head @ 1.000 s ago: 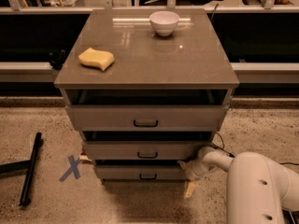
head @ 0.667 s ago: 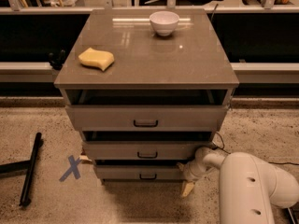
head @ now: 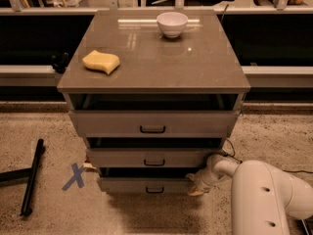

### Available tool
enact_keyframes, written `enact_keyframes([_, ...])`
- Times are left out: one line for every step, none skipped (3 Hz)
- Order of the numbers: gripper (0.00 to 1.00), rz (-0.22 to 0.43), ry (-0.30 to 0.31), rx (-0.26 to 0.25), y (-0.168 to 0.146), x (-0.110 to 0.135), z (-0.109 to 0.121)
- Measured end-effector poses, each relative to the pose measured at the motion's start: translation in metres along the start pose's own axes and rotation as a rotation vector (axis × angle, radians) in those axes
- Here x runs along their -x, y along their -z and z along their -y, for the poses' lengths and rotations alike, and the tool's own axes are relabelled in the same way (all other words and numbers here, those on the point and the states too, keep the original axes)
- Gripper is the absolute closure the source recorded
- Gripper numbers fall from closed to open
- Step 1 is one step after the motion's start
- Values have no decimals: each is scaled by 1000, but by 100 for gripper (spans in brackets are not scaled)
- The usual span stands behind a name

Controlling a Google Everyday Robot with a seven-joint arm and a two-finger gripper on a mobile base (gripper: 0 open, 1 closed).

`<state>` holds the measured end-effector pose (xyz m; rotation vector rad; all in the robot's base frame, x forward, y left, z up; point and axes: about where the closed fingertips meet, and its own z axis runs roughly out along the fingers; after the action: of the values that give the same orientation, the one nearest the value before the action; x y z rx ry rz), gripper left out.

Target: Open bottom drawer

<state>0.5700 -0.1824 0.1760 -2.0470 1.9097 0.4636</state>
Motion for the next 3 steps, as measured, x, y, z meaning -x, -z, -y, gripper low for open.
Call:
enact_keyframes([88, 0, 0, 0, 7, 3, 0])
enact_keyframes([87, 0, 0, 0, 11, 5, 0])
enact_keyframes([65, 0, 0, 0, 15, 7, 0])
